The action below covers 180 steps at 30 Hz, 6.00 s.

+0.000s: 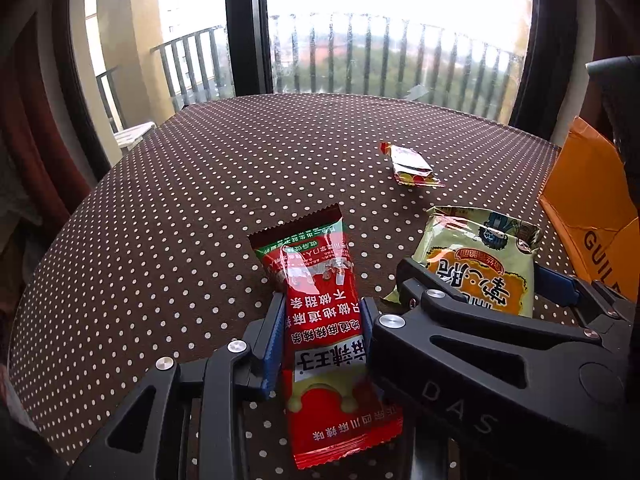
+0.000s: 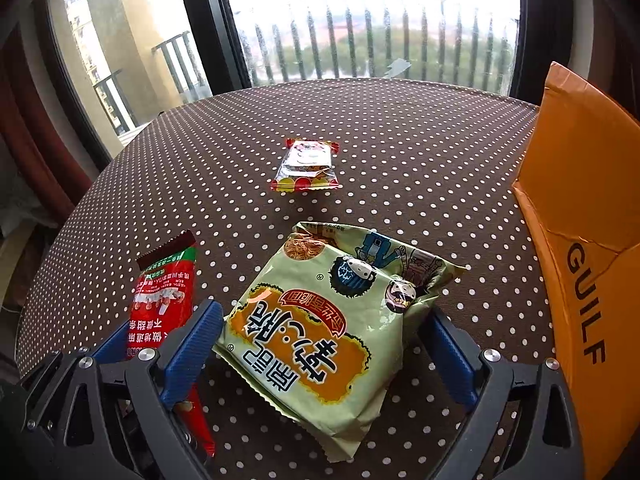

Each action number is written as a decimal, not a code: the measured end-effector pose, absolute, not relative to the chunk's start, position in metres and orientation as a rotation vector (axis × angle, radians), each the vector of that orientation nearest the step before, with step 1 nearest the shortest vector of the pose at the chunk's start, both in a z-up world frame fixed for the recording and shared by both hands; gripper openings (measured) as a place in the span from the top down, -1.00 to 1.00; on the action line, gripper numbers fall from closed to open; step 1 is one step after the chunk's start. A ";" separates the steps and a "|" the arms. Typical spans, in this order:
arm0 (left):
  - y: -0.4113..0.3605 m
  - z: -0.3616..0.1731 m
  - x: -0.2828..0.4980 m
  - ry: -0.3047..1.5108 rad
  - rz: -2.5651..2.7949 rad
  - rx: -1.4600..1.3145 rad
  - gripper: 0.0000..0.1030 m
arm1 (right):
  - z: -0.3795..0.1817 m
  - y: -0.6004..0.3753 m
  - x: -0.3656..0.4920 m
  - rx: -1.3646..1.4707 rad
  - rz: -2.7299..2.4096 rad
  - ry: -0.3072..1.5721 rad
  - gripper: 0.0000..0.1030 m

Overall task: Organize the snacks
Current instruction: 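Lift the red stick packet and green-yellow packet and carry them over the shoebox, then open both tools to drop the red stick and green-yellow packets into the shoebox, then move both tools back from the shoebox toward the small wrapped candy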

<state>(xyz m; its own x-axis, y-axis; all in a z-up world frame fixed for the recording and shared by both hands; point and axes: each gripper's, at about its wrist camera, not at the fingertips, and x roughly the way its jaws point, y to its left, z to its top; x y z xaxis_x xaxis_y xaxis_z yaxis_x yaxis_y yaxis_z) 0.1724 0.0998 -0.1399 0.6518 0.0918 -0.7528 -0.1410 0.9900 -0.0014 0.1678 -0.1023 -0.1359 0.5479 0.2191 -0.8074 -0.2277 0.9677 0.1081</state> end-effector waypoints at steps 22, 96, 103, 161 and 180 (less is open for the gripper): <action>0.091 -0.127 0.158 0.834 0.102 -0.057 0.30 | -0.130 -0.106 0.163 -0.039 0.281 0.938 -0.64; -0.126 -0.022 0.173 0.656 -0.305 0.124 0.30 | -0.027 -0.335 0.116 0.207 -0.072 0.677 -0.64; -0.139 -0.035 0.177 0.686 -0.346 0.108 0.29 | -0.033 -0.325 0.127 0.217 -0.113 0.683 -0.64; -0.057 -0.012 0.107 0.627 -0.199 0.078 -0.68 | -0.033 -0.217 0.105 0.152 0.028 0.604 -0.98; 0.021 -0.001 0.112 0.592 -0.085 0.032 -0.68 | -0.012 -0.142 0.120 0.069 0.105 0.609 -0.98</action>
